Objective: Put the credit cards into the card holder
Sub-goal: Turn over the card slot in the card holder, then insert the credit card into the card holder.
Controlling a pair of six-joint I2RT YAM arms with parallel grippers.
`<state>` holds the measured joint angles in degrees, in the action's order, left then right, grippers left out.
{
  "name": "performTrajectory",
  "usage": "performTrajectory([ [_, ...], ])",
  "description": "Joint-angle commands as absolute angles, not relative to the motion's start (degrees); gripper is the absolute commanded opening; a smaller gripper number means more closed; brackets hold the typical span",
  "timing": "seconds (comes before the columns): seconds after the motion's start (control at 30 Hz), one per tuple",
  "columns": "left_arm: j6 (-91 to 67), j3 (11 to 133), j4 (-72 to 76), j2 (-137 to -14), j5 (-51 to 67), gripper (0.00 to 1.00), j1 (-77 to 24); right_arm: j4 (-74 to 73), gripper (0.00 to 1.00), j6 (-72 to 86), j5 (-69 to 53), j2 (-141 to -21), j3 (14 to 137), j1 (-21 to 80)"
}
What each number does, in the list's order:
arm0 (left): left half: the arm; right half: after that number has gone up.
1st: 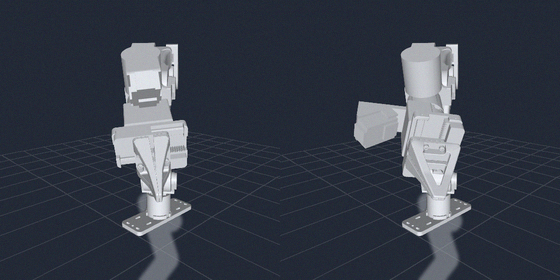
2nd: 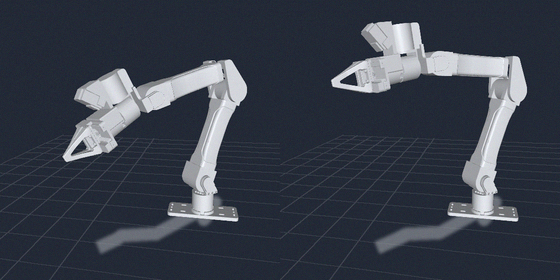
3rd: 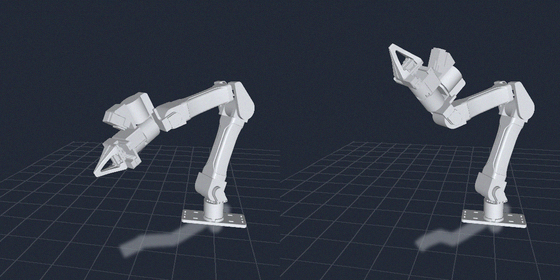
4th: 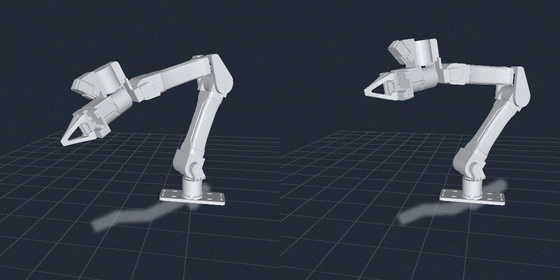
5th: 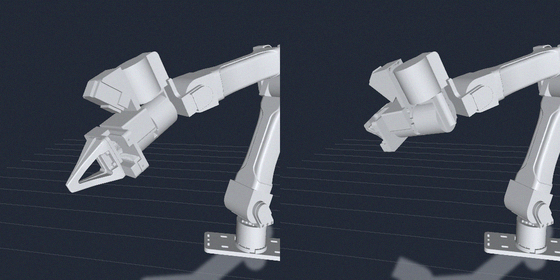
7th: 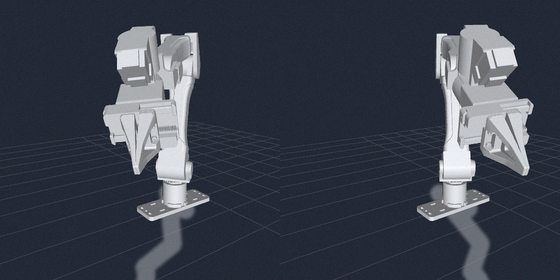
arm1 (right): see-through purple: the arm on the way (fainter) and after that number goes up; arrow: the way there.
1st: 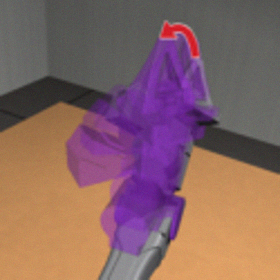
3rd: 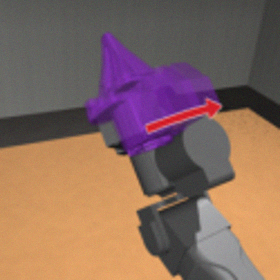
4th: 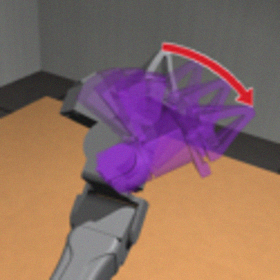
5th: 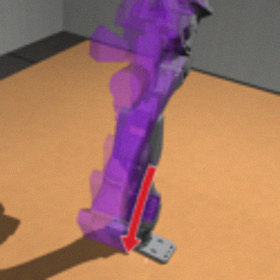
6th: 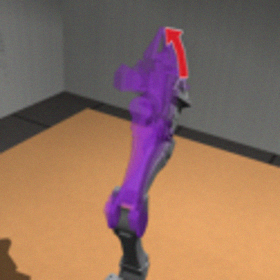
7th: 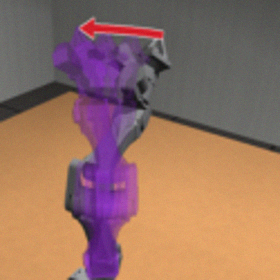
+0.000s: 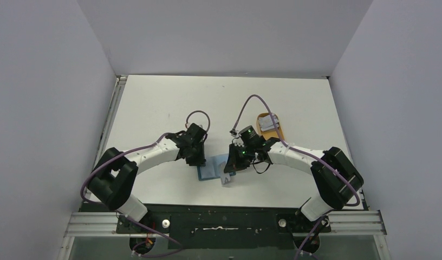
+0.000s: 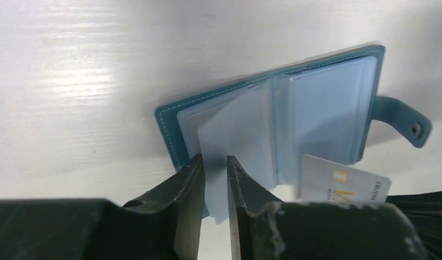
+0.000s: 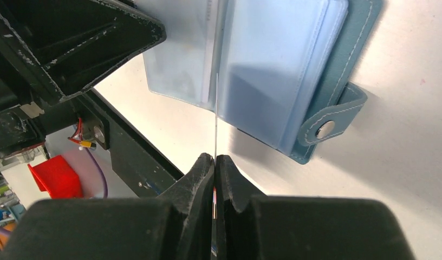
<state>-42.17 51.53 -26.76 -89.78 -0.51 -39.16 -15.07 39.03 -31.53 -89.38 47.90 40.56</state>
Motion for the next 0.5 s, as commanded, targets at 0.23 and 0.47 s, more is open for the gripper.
performTrajectory([
  [0.23, -41.8, 50.3, -29.4, -85.7, -4.8, 0.34, -37.7, -8.7, 0.00, 40.5, -32.2, -92.7, 53.9, 40.6],
  [0.47, -41.9, 49.2, -27.9, -86.3, -4.3, 0.38, -37.5, -6.4, 0.00, 41.6, -32.6, -97.7, 55.3, 39.8],
])
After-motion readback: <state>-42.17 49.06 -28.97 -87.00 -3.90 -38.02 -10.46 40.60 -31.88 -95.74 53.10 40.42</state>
